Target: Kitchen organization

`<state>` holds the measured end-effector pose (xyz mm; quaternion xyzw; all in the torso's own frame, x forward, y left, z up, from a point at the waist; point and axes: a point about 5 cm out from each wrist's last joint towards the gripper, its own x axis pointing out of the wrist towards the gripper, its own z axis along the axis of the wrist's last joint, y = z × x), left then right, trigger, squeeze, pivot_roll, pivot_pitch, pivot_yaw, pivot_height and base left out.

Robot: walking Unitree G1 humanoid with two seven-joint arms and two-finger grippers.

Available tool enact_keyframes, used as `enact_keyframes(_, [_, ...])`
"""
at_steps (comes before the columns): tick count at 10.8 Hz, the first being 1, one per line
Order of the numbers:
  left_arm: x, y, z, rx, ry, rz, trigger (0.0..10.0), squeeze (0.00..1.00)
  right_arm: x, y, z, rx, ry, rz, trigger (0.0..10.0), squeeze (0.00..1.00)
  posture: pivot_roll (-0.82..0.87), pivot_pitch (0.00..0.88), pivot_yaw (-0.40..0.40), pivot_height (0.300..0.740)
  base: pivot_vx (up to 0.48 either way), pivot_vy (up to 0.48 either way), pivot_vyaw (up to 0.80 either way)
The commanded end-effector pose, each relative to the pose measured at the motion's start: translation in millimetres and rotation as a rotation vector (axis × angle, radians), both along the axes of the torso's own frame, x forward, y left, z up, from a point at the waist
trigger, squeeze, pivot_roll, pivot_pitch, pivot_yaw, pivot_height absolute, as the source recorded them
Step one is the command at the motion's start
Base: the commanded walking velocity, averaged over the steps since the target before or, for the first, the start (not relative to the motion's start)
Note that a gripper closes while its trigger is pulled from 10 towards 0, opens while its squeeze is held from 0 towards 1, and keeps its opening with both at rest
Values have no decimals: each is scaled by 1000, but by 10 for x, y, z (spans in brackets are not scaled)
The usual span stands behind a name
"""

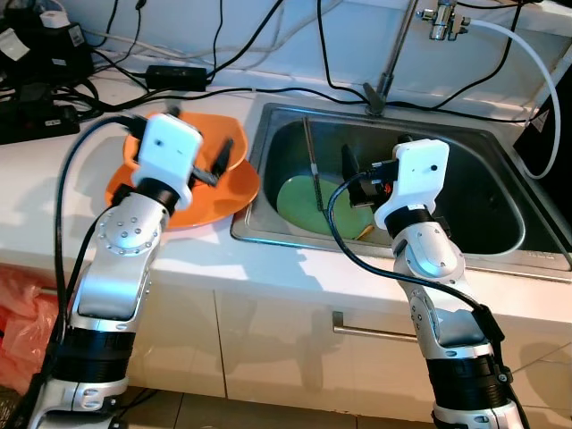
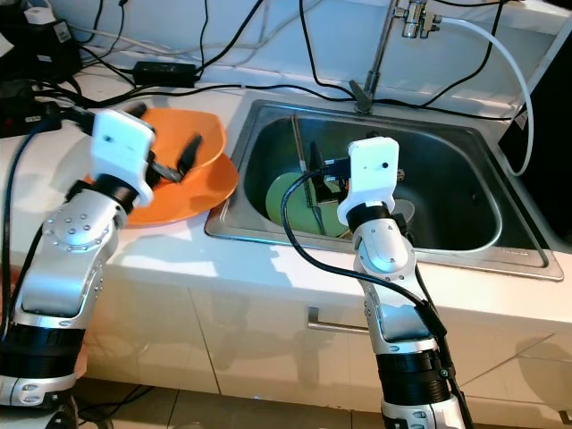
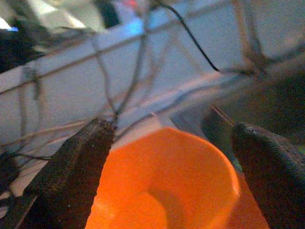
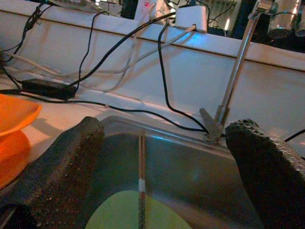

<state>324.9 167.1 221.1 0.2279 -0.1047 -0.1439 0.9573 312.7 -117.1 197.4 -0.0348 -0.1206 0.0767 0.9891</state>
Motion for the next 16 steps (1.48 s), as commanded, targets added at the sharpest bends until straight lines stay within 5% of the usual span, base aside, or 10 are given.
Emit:
enact_keyframes(1, [22,-70,74,47,-1,-58,10000,0,15,-39,31,2,-3,-14,10000,0,118,10,-71,740,0,0,0])
enact_keyframes(7, [-23,53,-91,290,116,-207,10000,0,14,-34,12,-13,1,-17,10000,0,108,11,-66,740,0,0,0])
enact_keyframes(11, [128,277,-159,358,176,-130,10000,0,14,-24,11,-14,0,-14,10000,0,107,9,-63,740,0,0,0])
enact_keyframes(12, [171,321,-179,326,200,-118,3451,0,12,-19,10,-14,0,-13,10000,0,104,9,-64,740,0,0,0])
enact_keyframes(13, [203,344,-188,313,219,-136,0,0,6,-14,13,-18,-2,-11,10000,0,98,10,-62,740,0,0,0])
enact_keyframes(16, [287,295,-148,269,199,-163,0,0,8,-11,16,-21,-4,-13,10000,0,93,7,-62,740,0,0,0])
